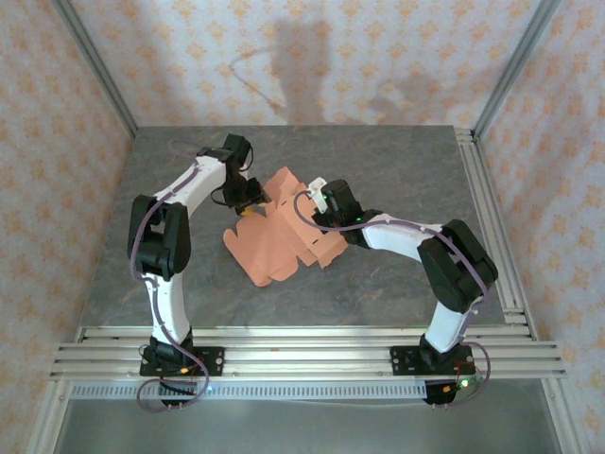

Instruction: Fold the paper box

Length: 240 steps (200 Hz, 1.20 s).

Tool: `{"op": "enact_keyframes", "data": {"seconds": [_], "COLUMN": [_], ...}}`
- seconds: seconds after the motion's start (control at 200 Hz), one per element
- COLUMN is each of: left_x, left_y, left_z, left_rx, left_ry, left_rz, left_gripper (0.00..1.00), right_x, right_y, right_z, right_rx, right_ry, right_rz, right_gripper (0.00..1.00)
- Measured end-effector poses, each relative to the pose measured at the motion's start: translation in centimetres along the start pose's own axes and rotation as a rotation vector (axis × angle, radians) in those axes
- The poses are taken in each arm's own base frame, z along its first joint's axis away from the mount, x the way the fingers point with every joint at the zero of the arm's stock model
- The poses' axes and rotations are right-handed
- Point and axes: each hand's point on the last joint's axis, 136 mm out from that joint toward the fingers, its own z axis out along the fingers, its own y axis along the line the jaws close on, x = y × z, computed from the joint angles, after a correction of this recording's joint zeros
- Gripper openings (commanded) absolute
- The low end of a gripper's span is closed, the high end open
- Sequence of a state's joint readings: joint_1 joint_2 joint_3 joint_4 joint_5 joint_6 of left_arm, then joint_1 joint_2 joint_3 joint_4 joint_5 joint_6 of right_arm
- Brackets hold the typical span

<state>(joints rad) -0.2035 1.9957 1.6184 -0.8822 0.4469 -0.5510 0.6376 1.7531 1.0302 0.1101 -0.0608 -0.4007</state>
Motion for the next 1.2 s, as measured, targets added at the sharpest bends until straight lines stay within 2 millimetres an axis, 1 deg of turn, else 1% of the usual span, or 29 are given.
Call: {"op": "enact_keyframes", "data": {"seconds": [0.29, 0.445, 0.541, 0.626, 0.666, 0.786, 0.886, 1.046, 1.201], "left_x": [2.4, 3.0, 3.0, 3.0, 3.0, 2.8, 2.6, 2.6, 2.6], "left_y": [-1.2, -1.3, -1.0, -0.6, -0.4, -0.4, -0.4, -0.3, -0.3], "left_z": [1.4, 2.2, 2.9, 4.1, 4.6, 5.9, 6.5, 6.6, 6.5], "left_rx": [0.013, 0.005, -0.006, -0.019, -0.024, -0.037, -0.047, -0.063, -0.055], "left_ry": [0.047, 0.060, 0.073, 0.090, 0.097, 0.113, 0.114, 0.114, 0.103], "left_rz": [0.045, 0.055, 0.046, 0.032, 0.026, 0.017, 0.017, 0.017, 0.009], "left_gripper": [0.38, 0.37, 0.31, 0.27, 0.26, 0.27, 0.27, 0.29, 0.38], "right_x": [-0.1, -0.1, -0.1, -0.1, -0.1, 0.0, 0.1, 0.2, 0.4], "right_y": [0.2, 0.3, 0.3, 0.4, 0.5, 0.7, 0.7, 0.8, 0.7], "right_z": [0.0, 0.0, 0.0, 0.0, 0.0, 0.0, 0.0, 0.0, 0.0], "right_rx": [-0.014, -0.016, -0.019, -0.023, -0.026, -0.038, -0.042, -0.043, -0.039], "right_ry": [-0.004, -0.004, -0.005, -0.006, -0.006, -0.003, 0.003, 0.006, 0.013], "right_rz": [0.007, 0.007, 0.008, 0.008, 0.008, 0.007, 0.012, 0.018, 0.015], "right_gripper": [0.00, 0.00, 0.00, 0.00, 0.00, 0.00, 0.00, 0.00, 0.00]}}
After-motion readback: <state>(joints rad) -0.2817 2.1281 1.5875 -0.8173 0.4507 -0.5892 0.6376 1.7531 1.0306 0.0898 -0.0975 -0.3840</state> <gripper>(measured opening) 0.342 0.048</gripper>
